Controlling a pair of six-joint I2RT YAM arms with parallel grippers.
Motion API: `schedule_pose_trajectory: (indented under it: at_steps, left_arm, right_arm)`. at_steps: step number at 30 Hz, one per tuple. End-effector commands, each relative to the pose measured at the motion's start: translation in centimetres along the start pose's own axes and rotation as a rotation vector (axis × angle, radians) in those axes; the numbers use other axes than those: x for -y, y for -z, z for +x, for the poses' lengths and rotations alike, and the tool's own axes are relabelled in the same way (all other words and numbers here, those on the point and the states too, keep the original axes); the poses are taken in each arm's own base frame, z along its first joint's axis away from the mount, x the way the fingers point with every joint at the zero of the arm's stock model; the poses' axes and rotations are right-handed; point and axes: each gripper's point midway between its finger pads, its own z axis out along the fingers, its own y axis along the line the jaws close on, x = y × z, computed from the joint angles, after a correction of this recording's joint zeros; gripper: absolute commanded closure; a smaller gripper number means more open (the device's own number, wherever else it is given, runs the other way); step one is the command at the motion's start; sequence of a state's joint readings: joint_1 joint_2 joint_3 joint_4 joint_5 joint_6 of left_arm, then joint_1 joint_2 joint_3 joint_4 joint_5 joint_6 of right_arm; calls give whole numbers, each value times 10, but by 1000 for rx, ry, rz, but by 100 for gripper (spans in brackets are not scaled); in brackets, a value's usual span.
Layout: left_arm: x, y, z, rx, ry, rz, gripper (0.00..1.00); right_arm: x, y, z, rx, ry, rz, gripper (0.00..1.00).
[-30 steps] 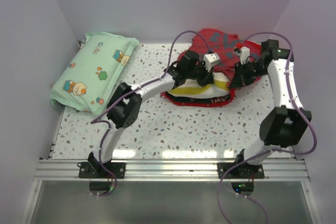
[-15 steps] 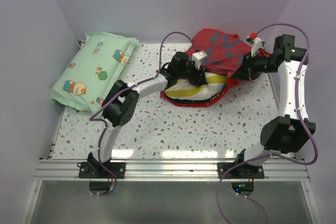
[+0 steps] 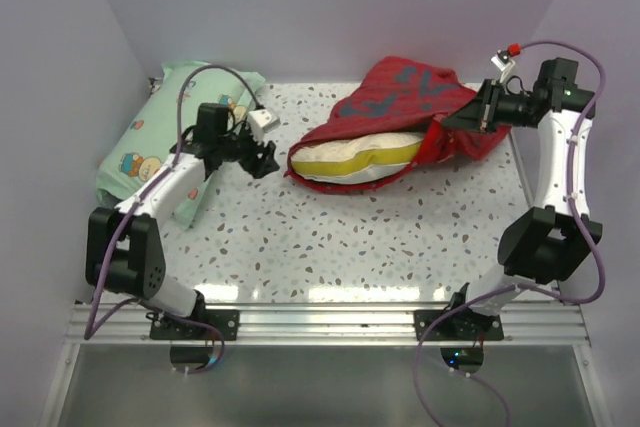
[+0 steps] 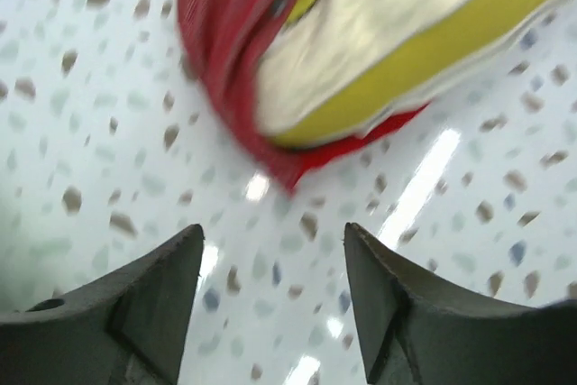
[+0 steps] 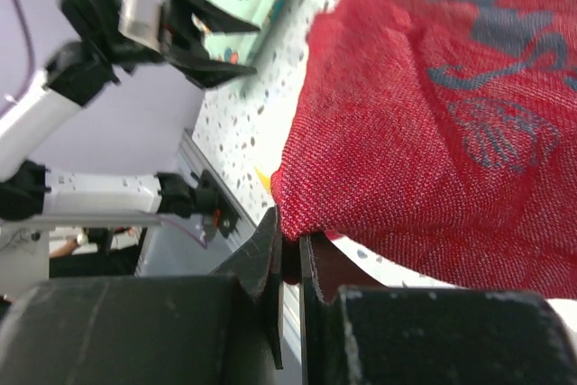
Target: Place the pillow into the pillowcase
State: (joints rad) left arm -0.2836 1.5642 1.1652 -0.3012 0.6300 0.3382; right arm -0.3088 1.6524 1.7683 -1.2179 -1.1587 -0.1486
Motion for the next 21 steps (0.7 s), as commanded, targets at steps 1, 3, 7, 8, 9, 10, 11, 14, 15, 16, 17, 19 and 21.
schedule_pose_trajectory:
  at_steps: [1,3,7,8,9,10,11,14,15,16,17,19,21]
  left_arm:
    - [-7,27,80,-138,-95,2,33]
    - [-27,34,91,-136,-116,-50,29]
    - [-30,29,99,-99,-259,38,22]
    - [-31,27,97,-78,-303,38,21]
    - [-31,25,94,-54,-343,44,21]
    - [-28,22,99,-48,-355,49,20]
    - [-29,16,91,-23,-400,36,20]
    - [-27,-2,86,-1,-447,24,22]
    - [-29,-7,86,-5,-443,3,23]
    - [-25,-14,92,-15,-444,11,25]
    - [-21,-25,81,16,-501,5,25]
    - [-20,-41,73,34,-526,-14,28]
    - [-18,-50,66,53,-482,-9,29]
  right_arm:
    - [-47,14,-31,131,44,-93,100]
    - [-51,15,-35,143,46,-90,100]
    - [-58,19,-45,166,56,-87,100]
    - [-60,19,-46,169,45,-90,100]
    - [-60,20,-49,177,56,-91,100]
    - [-60,20,-50,180,54,-91,100]
    - [-61,20,-51,183,50,-92,100]
    - [-61,19,-52,184,35,-96,100]
    - [-61,19,-52,185,34,-96,100]
    - [-60,19,-51,185,31,-96,100]
    - [-60,19,-51,186,25,-96,100]
    - [-61,19,-52,189,29,-96,100]
    - [-63,20,-52,190,32,-98,100]
